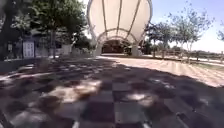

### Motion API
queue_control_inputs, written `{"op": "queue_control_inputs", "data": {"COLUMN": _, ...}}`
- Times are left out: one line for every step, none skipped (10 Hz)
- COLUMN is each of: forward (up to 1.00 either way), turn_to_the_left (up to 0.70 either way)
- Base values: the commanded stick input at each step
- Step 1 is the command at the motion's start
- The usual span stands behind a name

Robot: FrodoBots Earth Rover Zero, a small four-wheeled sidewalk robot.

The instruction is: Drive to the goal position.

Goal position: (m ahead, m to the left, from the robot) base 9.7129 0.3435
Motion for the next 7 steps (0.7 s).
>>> {"op": "queue_control_inputs", "data": {"forward": 1.0, "turn_to_the_left": 0.0}}
{"op": "queue_control_inputs", "data": {"forward": 1.0, "turn_to_the_left": 0.0}}
{"op": "queue_control_inputs", "data": {"forward": 1.0, "turn_to_the_left": -0.1}}
{"op": "queue_control_inputs", "data": {"forward": 1.0, "turn_to_the_left": -0.4}}
{"op": "queue_control_inputs", "data": {"forward": 1.0, "turn_to_the_left": -0.4}}
{"op": "queue_control_inputs", "data": {"forward": 1.0, "turn_to_the_left": -0.33}}
{"op": "queue_control_inputs", "data": {"forward": 1.0, "turn_to_the_left": 0.0}}
